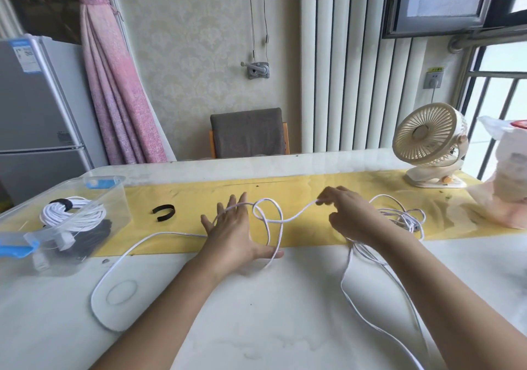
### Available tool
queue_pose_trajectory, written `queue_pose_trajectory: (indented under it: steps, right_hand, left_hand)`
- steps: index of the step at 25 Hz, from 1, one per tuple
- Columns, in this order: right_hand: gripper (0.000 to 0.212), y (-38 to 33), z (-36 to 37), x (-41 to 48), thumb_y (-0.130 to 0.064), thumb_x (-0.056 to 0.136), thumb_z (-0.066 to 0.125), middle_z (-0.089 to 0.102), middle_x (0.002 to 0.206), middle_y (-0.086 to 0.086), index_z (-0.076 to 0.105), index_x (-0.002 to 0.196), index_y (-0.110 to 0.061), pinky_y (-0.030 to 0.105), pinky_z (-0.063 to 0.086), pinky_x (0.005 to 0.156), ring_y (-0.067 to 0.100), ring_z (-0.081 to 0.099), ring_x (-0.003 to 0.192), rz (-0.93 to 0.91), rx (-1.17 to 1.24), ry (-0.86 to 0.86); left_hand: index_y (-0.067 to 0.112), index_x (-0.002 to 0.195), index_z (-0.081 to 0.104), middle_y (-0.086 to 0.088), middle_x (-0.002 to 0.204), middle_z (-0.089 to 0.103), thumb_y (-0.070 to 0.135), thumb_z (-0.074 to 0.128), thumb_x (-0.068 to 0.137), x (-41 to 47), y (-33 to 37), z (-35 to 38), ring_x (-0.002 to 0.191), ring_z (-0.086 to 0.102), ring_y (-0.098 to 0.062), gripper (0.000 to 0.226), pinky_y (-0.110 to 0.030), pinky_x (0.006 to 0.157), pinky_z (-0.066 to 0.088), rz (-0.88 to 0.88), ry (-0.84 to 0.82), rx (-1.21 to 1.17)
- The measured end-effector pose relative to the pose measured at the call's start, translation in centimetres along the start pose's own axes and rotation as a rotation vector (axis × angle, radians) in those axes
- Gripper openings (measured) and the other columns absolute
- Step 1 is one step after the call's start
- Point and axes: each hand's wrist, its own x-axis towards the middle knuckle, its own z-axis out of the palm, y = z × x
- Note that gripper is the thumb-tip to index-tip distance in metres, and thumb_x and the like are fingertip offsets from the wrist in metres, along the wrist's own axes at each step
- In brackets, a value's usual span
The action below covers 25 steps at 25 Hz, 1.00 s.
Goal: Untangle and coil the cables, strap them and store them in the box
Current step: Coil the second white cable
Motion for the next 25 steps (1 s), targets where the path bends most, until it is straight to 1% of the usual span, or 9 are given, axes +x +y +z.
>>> queue_pose_trajectory:
  steps: [2, 5, 9, 11, 13, 16, 21, 23, 25]
  right_hand:
    - [0.057, -1.4, 0.1, -0.5, 0.001, 0.075, 0.048, 0.042, 0.129, 0.001, 0.046, 0.126, -0.024, 0.035, 0.033, 0.097, 0.026, 0.038, 0.118, -0.140, -0.127, 0.093]
    - [0.076, -3.6, 0.2, -1.5, 0.004, 0.066, 0.047, 0.030, 0.140, 0.003, 0.035, 0.136, -0.022, 0.037, 0.022, 0.109, 0.027, 0.023, 0.130, -0.266, -0.193, 0.230]
    - [0.070, -5.2, 0.6, -2.2, 0.009, 0.061, 0.041, 0.040, 0.128, 0.003, 0.048, 0.125, -0.019, 0.032, 0.032, 0.102, 0.025, 0.032, 0.121, -0.488, -0.017, 0.281]
    - [0.052, -5.4, 1.3, -2.3, 0.003, 0.071, 0.047, 0.047, 0.117, 0.000, 0.056, 0.116, -0.022, 0.030, 0.040, 0.090, 0.022, 0.042, 0.108, -0.569, -0.037, 0.138]
    - [0.027, -5.4, 2.1, -2.4, -0.021, 0.086, 0.057, 0.052, 0.108, -0.003, 0.059, 0.113, -0.022, 0.032, 0.046, 0.080, 0.021, 0.054, 0.098, -0.498, -0.031, -0.011]
    - [0.039, -5.4, 3.6, -1.9, -0.048, 0.091, 0.052, 0.063, 0.106, 0.001, 0.056, 0.119, -0.021, 0.032, 0.045, 0.072, 0.023, 0.060, 0.094, -0.294, -0.044, -0.111]
    - [0.032, -5.2, 5.3, -1.6, -0.035, 0.094, 0.051, 0.067, 0.103, 0.006, 0.058, 0.124, -0.027, 0.029, 0.039, 0.068, 0.026, 0.060, 0.094, -0.269, -0.098, -0.220]
    - [0.025, -5.0, 4.7, -1.5, -0.030, 0.094, 0.051, 0.068, 0.097, 0.003, 0.064, 0.114, -0.025, 0.027, 0.038, 0.067, 0.022, 0.059, 0.090, -0.277, -0.088, -0.189]
    - [0.018, -4.5, 3.4, -1.3, -0.024, 0.094, 0.050, 0.065, 0.076, -0.002, 0.066, 0.100, -0.020, 0.021, 0.040, 0.059, 0.013, 0.057, 0.069, -0.263, 0.014, -0.147]
  left_hand:
    - [0.017, 0.148, 0.008, 0.002, 0.154, 0.022, 0.069, 0.072, 0.057, 0.1, 0.4, 0.5, 0.143, 0.017, -0.017, 0.123, -0.055, 0.114, 0.001, 0.002, 0.014, -0.004]
    - [0.019, 0.130, 0.033, 0.012, 0.120, 0.058, 0.057, 0.069, 0.072, 0.1, 0.7, 1.1, 0.124, 0.045, -0.010, 0.078, -0.049, 0.114, 0.012, 0.026, 0.079, -0.155]
    - [0.019, 0.113, 0.045, 0.014, 0.066, 0.058, 0.030, 0.062, 0.085, 0.3, 0.7, 1.5, 0.097, 0.059, -0.017, 0.035, -0.034, 0.091, 0.040, 0.048, 0.151, -0.345]
    - [0.018, 0.113, 0.047, 0.010, 0.065, 0.060, 0.027, 0.059, 0.086, 0.4, 0.6, 1.7, 0.086, 0.061, -0.018, 0.031, -0.028, 0.070, 0.041, 0.047, 0.166, -0.327]
    - [0.020, 0.112, 0.048, 0.009, 0.064, 0.058, 0.024, 0.055, 0.088, 0.4, 0.4, 2.0, 0.067, 0.060, -0.011, 0.025, -0.024, 0.058, 0.039, 0.038, 0.133, -0.375]
    - [0.017, 0.114, 0.053, 0.000, 0.071, 0.061, 0.017, 0.044, 0.093, 0.5, 0.0, 2.5, 0.066, 0.059, -0.018, 0.022, -0.029, 0.062, 0.045, 0.074, 0.148, -0.440]
    - [0.014, 0.106, 0.063, -0.007, 0.076, 0.068, 0.031, 0.035, 0.099, 0.6, 0.5, 2.3, 0.077, 0.063, -0.027, 0.034, -0.042, 0.076, 0.053, 0.012, 0.156, -0.662]
    - [0.015, 0.093, 0.070, 0.000, 0.070, 0.066, 0.031, 0.034, 0.099, 0.7, 0.4, 1.2, 0.075, 0.062, -0.025, 0.040, -0.035, 0.075, 0.052, -0.043, 0.196, -0.718]
    - [0.019, 0.077, 0.073, 0.004, 0.058, 0.055, 0.033, 0.031, 0.100, 1.1, -0.6, -0.1, 0.070, 0.053, -0.024, 0.050, -0.030, 0.067, 0.041, -0.102, 0.234, -0.658]
